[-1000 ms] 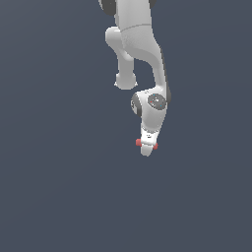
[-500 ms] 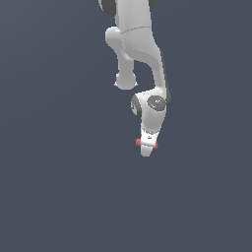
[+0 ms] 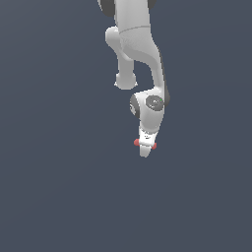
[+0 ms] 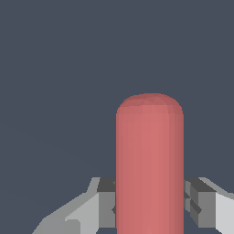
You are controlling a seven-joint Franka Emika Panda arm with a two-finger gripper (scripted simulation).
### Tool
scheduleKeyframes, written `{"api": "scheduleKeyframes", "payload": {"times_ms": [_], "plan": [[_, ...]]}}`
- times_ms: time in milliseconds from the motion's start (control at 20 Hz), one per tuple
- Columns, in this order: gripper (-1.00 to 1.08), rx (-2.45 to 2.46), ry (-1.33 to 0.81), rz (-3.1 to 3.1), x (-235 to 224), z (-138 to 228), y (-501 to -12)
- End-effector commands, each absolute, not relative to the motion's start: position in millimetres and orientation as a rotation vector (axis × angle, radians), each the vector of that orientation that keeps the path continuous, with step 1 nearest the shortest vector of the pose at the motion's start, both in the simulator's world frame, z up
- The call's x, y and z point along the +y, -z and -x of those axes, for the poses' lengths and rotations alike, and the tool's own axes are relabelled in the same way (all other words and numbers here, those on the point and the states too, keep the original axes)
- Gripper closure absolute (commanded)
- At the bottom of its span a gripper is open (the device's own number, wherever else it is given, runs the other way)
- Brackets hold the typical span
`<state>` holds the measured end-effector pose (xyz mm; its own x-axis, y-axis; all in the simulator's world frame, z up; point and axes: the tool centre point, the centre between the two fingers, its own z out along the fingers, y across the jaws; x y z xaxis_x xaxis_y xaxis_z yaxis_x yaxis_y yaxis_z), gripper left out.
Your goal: Pick up the object and move it to a goal position.
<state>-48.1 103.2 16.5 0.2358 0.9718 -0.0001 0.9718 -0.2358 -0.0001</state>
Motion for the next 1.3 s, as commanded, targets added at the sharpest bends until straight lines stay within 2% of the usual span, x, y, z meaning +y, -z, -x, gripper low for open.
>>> {"api": "scheduleKeyframes", "payload": {"times_ms": [0,350,900,1250], "plan": [[1.08,-1.941,0.000,2.471,93.4,46.0,-18.4],[1.08,-1.941,0.000,2.471,42.8,35.6,-28.1],[1.08,-1.940,0.001,2.470,-76.4,8.7,-51.0],[1.08,-1.940,0.001,2.470,-121.4,-3.5,-59.7]]}}
